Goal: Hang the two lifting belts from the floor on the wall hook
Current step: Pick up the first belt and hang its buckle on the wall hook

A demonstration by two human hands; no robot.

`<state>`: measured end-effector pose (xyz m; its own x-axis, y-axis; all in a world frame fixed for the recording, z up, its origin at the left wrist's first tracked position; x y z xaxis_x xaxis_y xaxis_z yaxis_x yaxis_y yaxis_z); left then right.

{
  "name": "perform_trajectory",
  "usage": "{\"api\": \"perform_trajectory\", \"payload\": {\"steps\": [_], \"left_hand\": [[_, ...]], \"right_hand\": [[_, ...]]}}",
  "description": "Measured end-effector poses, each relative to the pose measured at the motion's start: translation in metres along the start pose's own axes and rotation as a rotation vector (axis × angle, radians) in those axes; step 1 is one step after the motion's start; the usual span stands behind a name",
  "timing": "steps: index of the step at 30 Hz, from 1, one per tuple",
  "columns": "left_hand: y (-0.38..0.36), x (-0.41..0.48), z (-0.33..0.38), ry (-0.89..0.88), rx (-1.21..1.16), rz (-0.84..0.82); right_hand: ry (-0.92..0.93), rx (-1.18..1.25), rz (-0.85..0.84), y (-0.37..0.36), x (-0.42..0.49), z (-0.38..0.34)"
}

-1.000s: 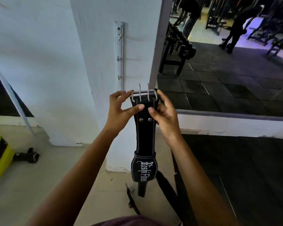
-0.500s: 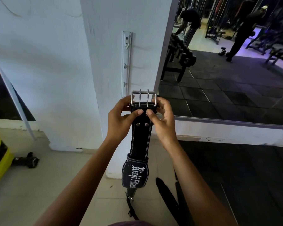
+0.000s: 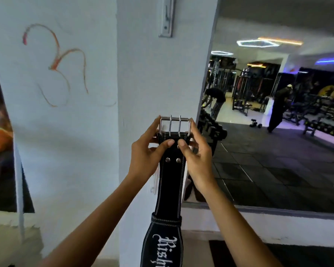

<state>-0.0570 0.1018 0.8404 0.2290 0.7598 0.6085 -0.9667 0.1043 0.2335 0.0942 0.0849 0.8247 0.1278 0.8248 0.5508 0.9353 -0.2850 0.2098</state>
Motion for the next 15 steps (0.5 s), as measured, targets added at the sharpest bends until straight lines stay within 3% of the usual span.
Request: {"api": "perform_trajectory", "payload": {"steps": [5,8,15], "left_hand": [[0.009,0.018,0.018,-0.004,0.062,0.012],[0.034,0.091,0.065,-0.141,0.086,0.064],[0.073,0.218,0.153,-0.297,0.11,0.129]], "right_hand": [[-0.022,0.0,-0.036,0.005,0.019,-0.016],[0.101,-0.02,-0.007,0.017,0.096,-0.074],[0.185,-0.017,0.047,0.037,0.221,-0.187]]}}
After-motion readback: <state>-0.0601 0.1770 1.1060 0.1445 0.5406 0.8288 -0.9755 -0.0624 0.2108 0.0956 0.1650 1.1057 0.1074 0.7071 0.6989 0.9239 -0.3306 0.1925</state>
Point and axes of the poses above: each hand's wrist, its own x-axis towards the middle knuckle, its own y-axis out of the back of the hand, z = x × y, the point moved 5 cm from there along x, towards the middle knuckle, and after that the axes turned 9 degrees about -z, right-handed, at the moved point
